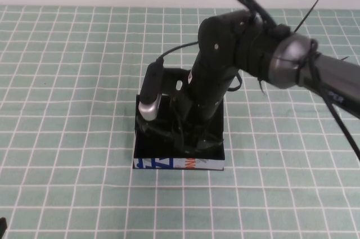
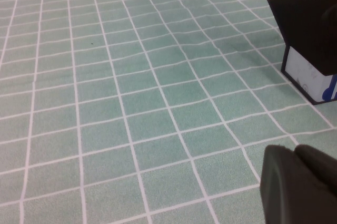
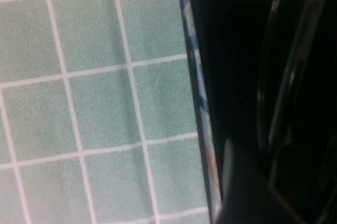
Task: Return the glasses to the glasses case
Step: Place the glasses in the glasses case, then close the glasses case
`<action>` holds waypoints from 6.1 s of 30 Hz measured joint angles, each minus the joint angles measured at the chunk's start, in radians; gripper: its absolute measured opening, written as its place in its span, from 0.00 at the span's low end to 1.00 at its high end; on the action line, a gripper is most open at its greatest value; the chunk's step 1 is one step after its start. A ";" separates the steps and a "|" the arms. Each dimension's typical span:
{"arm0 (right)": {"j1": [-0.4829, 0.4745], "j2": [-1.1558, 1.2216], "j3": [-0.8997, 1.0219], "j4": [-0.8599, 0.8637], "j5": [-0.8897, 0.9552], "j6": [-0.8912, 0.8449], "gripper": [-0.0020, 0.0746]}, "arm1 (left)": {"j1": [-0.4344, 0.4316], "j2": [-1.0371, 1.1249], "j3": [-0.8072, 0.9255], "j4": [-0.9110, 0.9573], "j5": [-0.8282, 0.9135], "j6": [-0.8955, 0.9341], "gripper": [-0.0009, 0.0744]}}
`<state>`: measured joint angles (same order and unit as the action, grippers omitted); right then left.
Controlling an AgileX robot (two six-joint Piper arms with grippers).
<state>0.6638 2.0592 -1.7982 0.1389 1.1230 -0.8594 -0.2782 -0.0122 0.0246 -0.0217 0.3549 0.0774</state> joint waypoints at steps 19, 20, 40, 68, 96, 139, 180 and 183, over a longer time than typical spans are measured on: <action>0.002 0.029 -0.002 0.012 -0.004 -0.105 0.39 | 0.000 0.000 0.000 0.000 0.000 0.000 0.01; 0.002 0.029 -0.002 0.012 -0.004 -0.105 0.39 | 0.000 0.000 0.000 0.000 0.000 0.000 0.01; 0.002 0.029 -0.002 0.012 -0.043 -0.105 0.58 | 0.000 0.000 0.000 0.000 0.000 0.000 0.01; -0.089 0.029 -0.166 -0.056 -0.306 0.441 0.01 | 0.000 0.000 0.000 0.000 0.000 0.000 0.01; -0.222 0.005 -0.190 0.296 -0.250 0.414 0.01 | 0.000 0.000 -0.070 -0.093 -0.976 -0.345 0.01; -0.313 0.115 -0.190 0.429 -0.191 0.345 0.01 | -0.178 1.414 -0.887 -0.777 0.307 0.785 0.01; -0.317 0.271 -0.195 0.511 -0.075 0.166 0.01 | -0.304 1.771 -0.887 -0.939 -0.076 0.884 0.01; -0.317 0.267 -0.195 0.511 -0.051 0.140 0.01 | -0.304 1.773 -0.887 -0.952 -0.076 0.892 0.01</action>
<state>0.3466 2.3265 -1.9930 0.6501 1.0719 -0.7192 -0.5822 1.7608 -0.8626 -0.9738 0.2787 0.9691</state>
